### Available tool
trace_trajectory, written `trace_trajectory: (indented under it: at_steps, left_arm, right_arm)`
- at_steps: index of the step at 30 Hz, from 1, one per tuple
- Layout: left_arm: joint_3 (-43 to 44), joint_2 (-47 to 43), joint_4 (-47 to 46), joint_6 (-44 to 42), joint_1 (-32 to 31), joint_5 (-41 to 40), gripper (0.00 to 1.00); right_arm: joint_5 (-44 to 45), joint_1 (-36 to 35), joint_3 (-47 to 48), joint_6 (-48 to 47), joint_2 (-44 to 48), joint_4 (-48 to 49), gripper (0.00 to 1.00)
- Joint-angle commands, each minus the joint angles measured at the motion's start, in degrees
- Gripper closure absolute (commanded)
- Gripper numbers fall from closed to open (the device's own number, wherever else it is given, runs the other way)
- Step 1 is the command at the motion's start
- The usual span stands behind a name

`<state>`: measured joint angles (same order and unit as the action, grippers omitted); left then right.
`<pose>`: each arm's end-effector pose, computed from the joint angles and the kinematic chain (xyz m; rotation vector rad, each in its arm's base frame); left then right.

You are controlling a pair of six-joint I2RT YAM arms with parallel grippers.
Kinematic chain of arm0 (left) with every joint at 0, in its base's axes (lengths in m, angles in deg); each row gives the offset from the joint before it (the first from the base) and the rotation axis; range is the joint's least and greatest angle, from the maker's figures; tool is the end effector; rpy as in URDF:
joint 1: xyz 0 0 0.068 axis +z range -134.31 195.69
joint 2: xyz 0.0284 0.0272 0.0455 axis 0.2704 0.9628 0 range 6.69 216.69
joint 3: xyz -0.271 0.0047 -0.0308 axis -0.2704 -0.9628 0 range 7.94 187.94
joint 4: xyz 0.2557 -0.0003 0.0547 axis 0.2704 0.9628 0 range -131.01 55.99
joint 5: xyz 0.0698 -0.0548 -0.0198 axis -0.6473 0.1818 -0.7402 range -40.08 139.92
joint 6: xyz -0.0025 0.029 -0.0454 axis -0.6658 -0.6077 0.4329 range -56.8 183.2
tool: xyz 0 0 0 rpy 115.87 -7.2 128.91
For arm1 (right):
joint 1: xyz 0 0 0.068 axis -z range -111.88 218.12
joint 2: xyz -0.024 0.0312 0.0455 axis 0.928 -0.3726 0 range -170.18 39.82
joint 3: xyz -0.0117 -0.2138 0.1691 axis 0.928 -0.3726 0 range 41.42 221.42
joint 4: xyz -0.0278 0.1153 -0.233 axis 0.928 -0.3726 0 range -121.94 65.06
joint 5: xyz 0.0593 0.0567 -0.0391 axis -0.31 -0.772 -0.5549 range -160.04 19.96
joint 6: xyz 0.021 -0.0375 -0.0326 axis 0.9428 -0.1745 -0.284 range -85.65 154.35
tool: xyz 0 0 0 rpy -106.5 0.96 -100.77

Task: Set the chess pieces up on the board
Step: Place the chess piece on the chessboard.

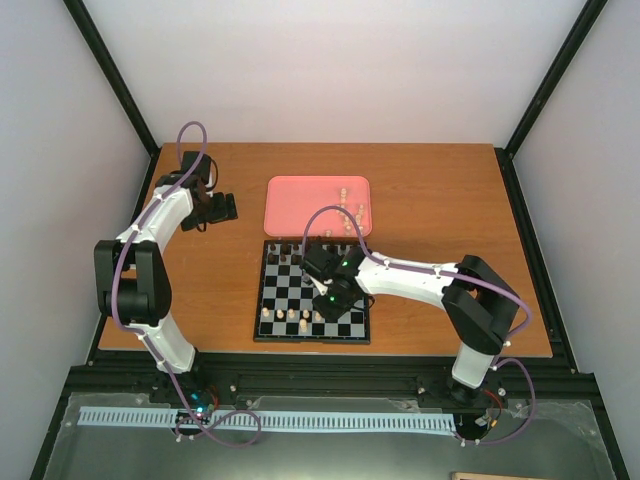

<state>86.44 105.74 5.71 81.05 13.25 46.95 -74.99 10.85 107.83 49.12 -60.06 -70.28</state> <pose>0.3541 -0.0132 0.2434 -0.3819 2.7151 -0.0273 0.1726 0.2742 0.1812 -1.1073 2.8113 0.2797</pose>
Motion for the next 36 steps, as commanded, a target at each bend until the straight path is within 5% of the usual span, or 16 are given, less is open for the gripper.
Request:
trace_trajectory:
  at_steps: [1,25,36]
  left_arm:
    - [0.9,-1.3,-0.5,-0.2,-0.4,0.2,0.00]
    - [1.3,-0.9,-0.4,-0.3,-0.4,0.2,0.00]
    - [1.5,-1.1,-0.4,-0.2,-0.4,0.2,0.00]
  right_arm:
    - [2.2,-0.6,-0.3,0.9,-0.7,0.8,0.97]
    - [1.2,-0.5,1.3,-0.5,-2.0,0.4,0.97]
    - [2.5,-0.6,3.2,-0.5,-0.4,-2.4,0.57]
